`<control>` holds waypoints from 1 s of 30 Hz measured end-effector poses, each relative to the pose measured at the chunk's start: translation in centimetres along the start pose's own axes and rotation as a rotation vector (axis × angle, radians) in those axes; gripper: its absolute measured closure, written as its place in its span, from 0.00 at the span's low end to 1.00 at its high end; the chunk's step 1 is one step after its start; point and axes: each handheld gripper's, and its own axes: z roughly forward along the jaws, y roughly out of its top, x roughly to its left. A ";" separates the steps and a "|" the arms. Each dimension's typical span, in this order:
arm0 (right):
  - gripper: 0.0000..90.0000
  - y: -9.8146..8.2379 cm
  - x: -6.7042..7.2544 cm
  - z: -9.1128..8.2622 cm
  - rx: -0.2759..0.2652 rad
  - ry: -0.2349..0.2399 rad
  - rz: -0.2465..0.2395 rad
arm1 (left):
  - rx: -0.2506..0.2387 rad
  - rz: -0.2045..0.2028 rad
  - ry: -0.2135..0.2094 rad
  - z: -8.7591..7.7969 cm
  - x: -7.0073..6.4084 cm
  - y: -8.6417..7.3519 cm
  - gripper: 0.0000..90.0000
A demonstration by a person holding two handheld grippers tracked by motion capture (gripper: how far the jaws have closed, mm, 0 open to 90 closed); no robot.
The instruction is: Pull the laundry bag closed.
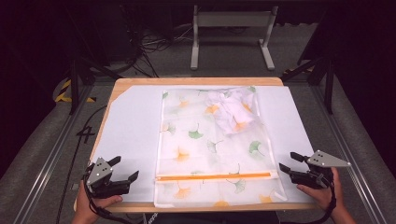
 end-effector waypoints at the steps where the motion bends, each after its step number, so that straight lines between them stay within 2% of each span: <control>1: 0.37 0.0 0.0 0.1 0.004 0.008 -0.004 | 0.007 0.002 -0.007 0.1 0.0 0.0 0.20; 3: 0.36 0.0 0.1 0.2 0.010 0.025 -0.011 | 0.010 0.009 -0.009 0.2 -0.1 0.0 0.22; 5: 0.36 0.2 0.2 0.2 0.006 0.022 -0.014 | 0.009 0.004 -0.027 0.1 -0.1 0.0 0.25; 8: 0.36 0.6 0.3 0.5 0.007 0.019 -0.015 | 0.005 -0.003 -0.031 -0.1 -0.1 -0.1 0.26; 11: 0.36 0.9 0.4 1.0 0.015 0.023 -0.020 | 0.008 -0.007 -0.042 -0.5 -0.2 -0.3 0.32; 13: 0.37 1.2 0.4 1.3 0.012 0.032 -0.017 | 0.011 0.008 -0.051 -0.7 -0.5 -0.4 0.37; 17: 0.39 2.4 0.9 2.0 -0.005 0.059 -0.025 | 0.019 0.057 -0.058 -1.3 -1.1 -0.4 0.58; 18: 0.39 2.4 0.9 2.0 -0.005 0.059 -0.025 | 0.019 0.057 -0.058 -1.3 -1.1 -0.4 0.63; 19: 0.40 2.7 1.1 2.2 -0.004 0.063 -0.027 | 0.033 0.076 -0.066 -1.5 -1.3 -0.4 0.63; 21: 0.43 3.2 1.5 2.6 -0.007 0.082 -0.040 | 0.029 0.082 -0.077 -1.7 -1.5 -0.4 0.78; 22: 0.46 3.8 2.2 3.2 -0.002 0.095 -0.069 | 0.018 0.088 -0.084 -1.9 -1.7 -0.4 0.86; 24: 0.49 4.3 2.9 3.6 0.007 0.119 -0.085 | 0.012 0.103 -0.107 -2.2 -2.0 -0.3 0.93; 29: 0.56 6.0 5.1 5.0 0.014 0.193 -0.130 | 0.028 0.130 -0.144 -1.9 -2.8 -0.1 1.00; 30: 0.58 6.6 5.7 5.4 0.013 0.215 -0.133 | 0.047 0.146 -0.165 -1.5 -3.2 0.0 1.00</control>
